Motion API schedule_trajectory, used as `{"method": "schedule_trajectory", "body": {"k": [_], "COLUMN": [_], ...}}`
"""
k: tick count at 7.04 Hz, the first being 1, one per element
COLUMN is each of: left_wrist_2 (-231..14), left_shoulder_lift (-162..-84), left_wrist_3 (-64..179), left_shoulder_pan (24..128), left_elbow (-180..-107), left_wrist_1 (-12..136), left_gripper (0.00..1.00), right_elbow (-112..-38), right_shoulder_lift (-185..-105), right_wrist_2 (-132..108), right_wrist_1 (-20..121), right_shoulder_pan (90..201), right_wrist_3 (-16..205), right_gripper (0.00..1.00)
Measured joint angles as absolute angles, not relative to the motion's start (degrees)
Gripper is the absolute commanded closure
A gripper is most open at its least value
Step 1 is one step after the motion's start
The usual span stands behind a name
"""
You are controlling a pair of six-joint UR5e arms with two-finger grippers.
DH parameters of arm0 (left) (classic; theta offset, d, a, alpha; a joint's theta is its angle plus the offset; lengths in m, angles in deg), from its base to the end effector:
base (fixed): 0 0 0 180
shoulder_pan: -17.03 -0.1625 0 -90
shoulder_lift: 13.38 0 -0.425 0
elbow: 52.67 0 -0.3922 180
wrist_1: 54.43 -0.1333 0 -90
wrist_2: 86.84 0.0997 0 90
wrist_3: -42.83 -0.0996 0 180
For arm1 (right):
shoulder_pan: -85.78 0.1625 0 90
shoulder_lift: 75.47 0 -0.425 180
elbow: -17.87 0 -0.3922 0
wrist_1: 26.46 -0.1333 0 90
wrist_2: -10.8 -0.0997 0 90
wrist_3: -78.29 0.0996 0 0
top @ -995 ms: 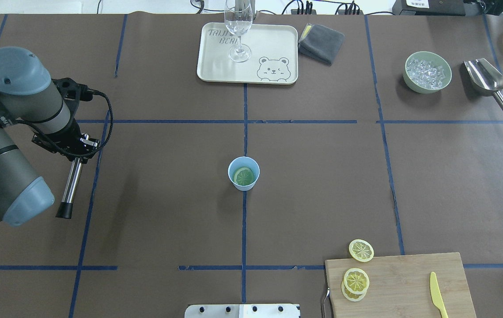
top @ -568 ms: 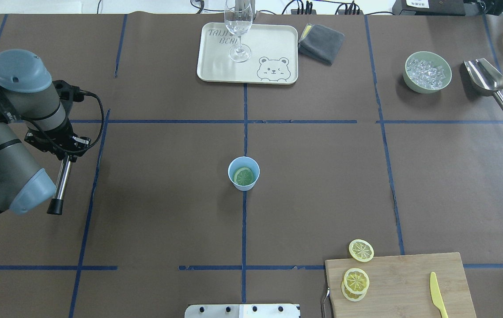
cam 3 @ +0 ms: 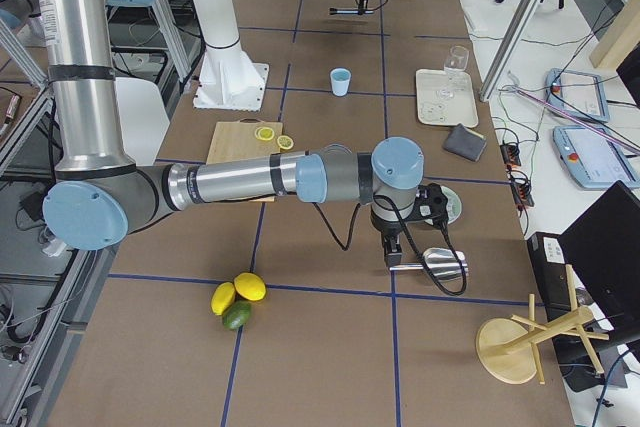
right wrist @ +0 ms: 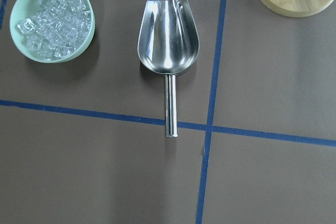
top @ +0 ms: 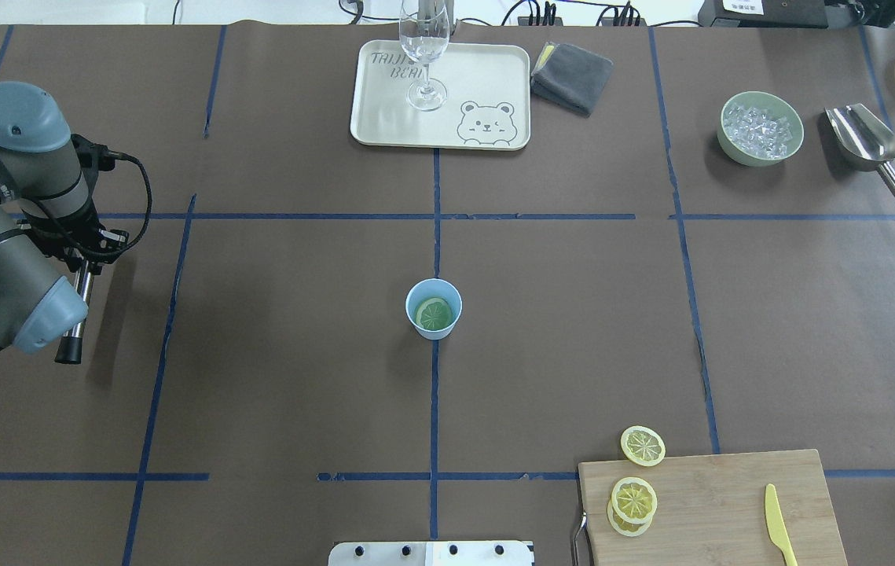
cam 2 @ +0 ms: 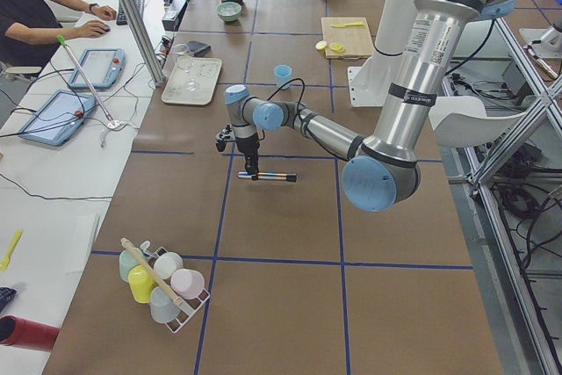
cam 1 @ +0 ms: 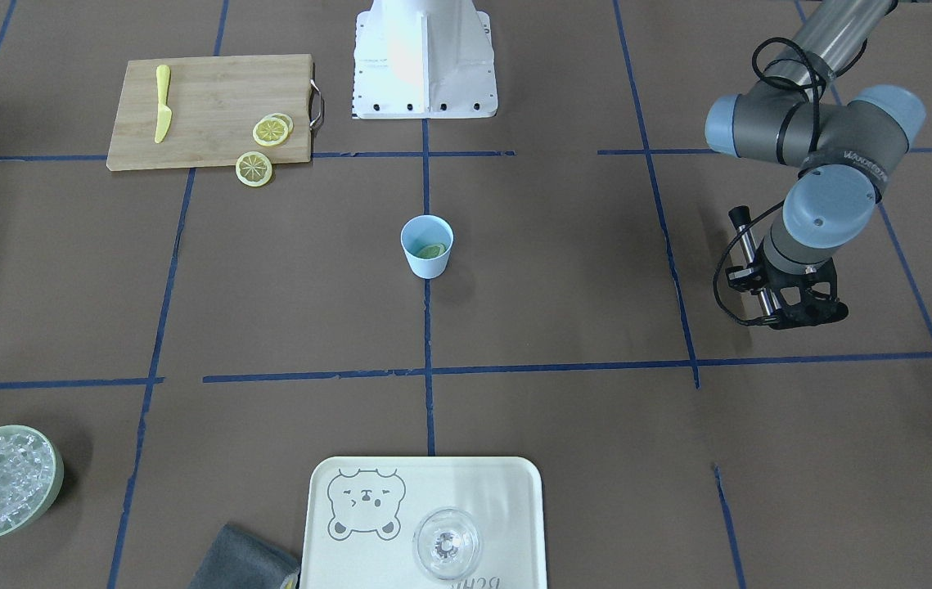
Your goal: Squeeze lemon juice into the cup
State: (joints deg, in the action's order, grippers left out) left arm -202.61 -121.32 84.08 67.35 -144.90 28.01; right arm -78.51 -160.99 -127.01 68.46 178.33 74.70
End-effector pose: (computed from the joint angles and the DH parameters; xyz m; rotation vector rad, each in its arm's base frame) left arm 0.3240 -0.5315 0.4974 -0.1261 0.4812 0.0227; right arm 0.0828 -0.5213 0.5685 0.1421 -0.8273 -0.0603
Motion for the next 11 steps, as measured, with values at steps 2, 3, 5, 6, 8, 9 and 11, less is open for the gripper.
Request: {"method": "schedule_trajectory", "body": {"k": [2,3,5,6,8,9,11], "left_wrist_2": [-202.6,-202.6,-203.3,-204.3,-206.6,-209.0,-214.4], "left_shoulder_lift": [-121.3,-121.3,-121.4,-121.4,-120.9,-119.5,-112.6], "left_wrist_3": [84.5,84.5,84.2,82.6,73.5,66.6,47.5], "left_shoulder_pan": [67.3,67.3,69.1,72.0,80.4,85.5,95.9], "left_elbow": [-144.7,-144.7,-145.8,-147.5,-151.4,-152.6,-152.5], "left_wrist_1": [28.3,28.4,29.2,29.9,29.2,29.0,29.4], "left_gripper": [0.00,0.00,0.00,0.00,0.00,0.00,0.00], "right_elbow": [-78.5,-78.5,-78.5,-78.5,-78.5,-78.4,-78.2], "right_shoulder_lift": [-161.0,-161.0,-161.0,-161.0,-161.2,-161.6,-162.2], "right_wrist_2": [-127.0,-127.0,-127.0,-127.0,-126.9,-126.8,-126.9], "right_wrist_1": [68.4,68.4,68.4,68.5,68.5,68.5,68.6], "right_shoulder_pan": [178.3,178.3,178.3,178.3,178.3,178.3,178.3], "right_wrist_3": [74.7,74.7,74.7,74.7,74.7,74.7,74.7], "right_gripper": [0.00,0.00,0.00,0.00,0.00,0.00,0.00]}}
